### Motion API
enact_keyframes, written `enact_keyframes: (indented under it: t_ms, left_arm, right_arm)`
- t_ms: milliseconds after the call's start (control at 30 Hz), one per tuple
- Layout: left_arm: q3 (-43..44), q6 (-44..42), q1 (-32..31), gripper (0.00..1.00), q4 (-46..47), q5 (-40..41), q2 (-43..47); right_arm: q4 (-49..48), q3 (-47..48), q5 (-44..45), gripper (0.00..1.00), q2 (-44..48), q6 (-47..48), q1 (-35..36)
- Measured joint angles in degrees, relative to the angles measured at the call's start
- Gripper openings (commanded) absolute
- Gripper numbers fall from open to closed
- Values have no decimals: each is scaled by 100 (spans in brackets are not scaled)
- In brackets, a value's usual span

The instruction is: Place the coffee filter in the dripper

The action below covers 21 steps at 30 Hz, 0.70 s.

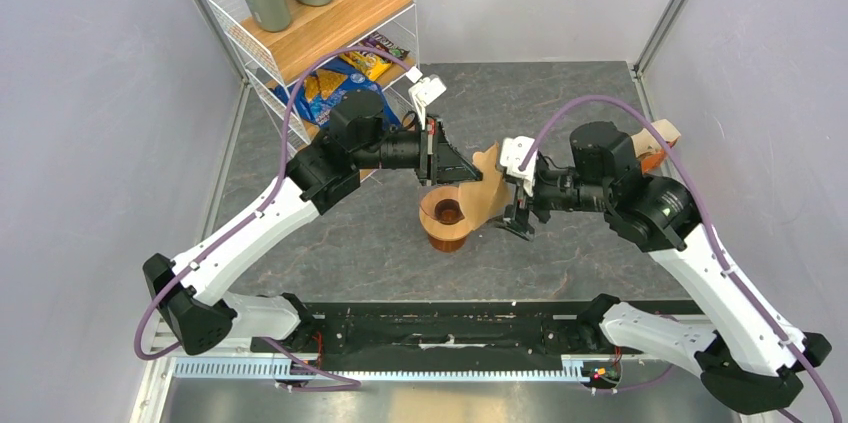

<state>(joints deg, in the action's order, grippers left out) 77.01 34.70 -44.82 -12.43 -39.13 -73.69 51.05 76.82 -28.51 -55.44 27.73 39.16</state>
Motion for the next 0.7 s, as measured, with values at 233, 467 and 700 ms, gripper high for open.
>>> enact_keyframes:
  t_ms: [233,467,700]
  left_arm:
    - [-81,39,0,2,-13,118,0]
    - [-122,28,2,2,-138,262,0]
    - [-122,-31,0,27,-262,302,9]
  right_arm:
    - [-138,4,48,62,-61,-142,0]
    - [-181,4,4,43,103,-184,0]
    - [-188,4,11,28,109,-157,0]
